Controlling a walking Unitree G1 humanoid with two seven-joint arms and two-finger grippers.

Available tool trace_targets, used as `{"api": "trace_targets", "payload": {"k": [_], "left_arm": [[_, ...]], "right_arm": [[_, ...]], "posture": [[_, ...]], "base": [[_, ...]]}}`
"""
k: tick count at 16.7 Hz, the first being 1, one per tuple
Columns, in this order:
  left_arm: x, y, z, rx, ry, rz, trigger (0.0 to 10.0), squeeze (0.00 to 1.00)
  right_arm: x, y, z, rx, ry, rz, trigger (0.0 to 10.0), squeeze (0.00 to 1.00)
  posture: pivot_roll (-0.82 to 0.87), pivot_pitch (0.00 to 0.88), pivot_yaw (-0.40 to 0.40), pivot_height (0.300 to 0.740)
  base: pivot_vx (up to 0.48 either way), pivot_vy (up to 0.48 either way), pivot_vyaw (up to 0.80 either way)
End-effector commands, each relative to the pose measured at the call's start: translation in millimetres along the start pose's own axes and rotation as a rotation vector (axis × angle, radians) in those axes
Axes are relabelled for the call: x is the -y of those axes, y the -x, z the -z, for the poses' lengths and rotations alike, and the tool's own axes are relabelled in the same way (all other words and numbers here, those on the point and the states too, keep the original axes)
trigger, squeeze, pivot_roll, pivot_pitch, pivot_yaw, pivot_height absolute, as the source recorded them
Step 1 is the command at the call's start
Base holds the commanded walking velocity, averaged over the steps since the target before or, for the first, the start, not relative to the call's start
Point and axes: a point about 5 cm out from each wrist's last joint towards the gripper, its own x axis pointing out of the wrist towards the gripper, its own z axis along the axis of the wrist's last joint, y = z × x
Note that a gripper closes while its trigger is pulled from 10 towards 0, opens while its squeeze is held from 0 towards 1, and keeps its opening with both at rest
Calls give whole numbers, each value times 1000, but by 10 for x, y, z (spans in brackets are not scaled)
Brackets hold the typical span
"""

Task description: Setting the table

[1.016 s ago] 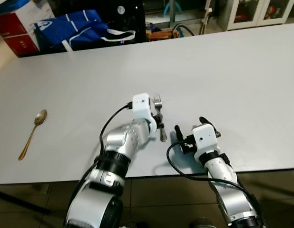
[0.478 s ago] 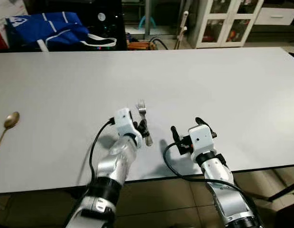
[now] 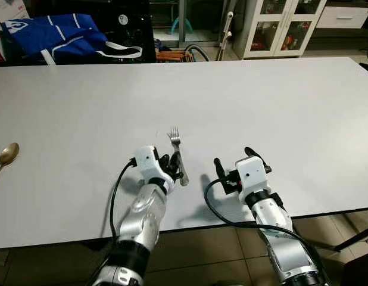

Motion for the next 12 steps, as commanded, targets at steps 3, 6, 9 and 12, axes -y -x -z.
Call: {"api": "trace_targets", "payload": {"k": [3, 6, 9, 12], "left_arm": [[2019, -237, -317, -471, -174, 253, 10000, 0], [2019, -237, -317, -471, -174, 253, 10000, 0], [2019, -237, -317, -471, -174, 253, 10000, 0], [2019, -237, -317, -471, -174, 253, 10000, 0]], "right_arm": [[6, 11, 5, -4, 6, 1, 10000, 0], [6, 11, 5, -4, 6, 1, 10000, 0], [6, 11, 5, -4, 6, 1, 10000, 0], [6, 11, 5, -4, 6, 1, 10000, 0]], "posture": [[-278, 57, 182, 731], [-278, 57, 182, 731], [-278, 57, 182, 731], [-278, 57, 182, 731]], "base": [[0, 0, 0], [0, 0, 0], [0, 0, 0], [0, 0, 0]]}}
